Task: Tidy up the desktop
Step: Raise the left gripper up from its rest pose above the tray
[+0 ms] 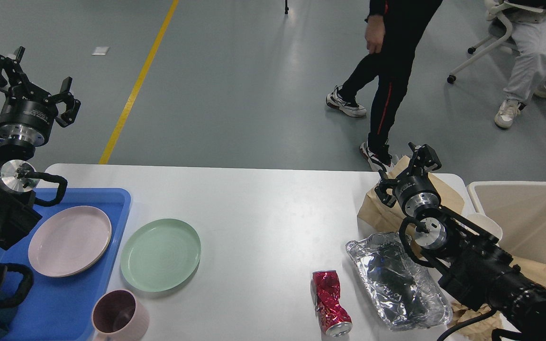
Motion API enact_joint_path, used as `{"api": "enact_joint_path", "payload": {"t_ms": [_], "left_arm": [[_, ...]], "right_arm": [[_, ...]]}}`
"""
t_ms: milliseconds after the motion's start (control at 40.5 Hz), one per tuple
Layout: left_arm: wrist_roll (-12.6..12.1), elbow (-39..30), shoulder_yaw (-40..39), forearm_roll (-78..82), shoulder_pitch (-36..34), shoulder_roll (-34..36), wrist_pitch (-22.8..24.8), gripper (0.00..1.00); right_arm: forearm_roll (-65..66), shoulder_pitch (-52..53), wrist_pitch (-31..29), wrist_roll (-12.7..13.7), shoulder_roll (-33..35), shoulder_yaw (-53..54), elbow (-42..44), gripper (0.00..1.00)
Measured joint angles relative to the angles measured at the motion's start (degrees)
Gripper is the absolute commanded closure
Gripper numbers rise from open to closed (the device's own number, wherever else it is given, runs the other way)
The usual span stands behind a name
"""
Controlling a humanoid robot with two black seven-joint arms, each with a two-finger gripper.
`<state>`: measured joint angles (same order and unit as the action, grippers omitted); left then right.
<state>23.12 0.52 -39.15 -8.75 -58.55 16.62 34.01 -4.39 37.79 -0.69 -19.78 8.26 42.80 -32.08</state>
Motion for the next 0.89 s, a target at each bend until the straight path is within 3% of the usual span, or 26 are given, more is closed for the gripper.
{"api": "enact_joint_path", "payload": {"t_ms": [568, 890], "left_arm": [[-0.3, 0.0, -0.1, -0.1, 2.0, -6.0, -0.7, 0.03], [-1.6, -0.8, 7.8, 0.7, 1.4, -5.8, -1.2, 0.03]], "right_arm": [[0.0, 0.0, 0.0, 0.0, 0.0, 0.0, 0.0, 0.00], [0.0, 0.0, 0.0, 0.0, 0.0, 0.0, 0.0, 0.00]]}}
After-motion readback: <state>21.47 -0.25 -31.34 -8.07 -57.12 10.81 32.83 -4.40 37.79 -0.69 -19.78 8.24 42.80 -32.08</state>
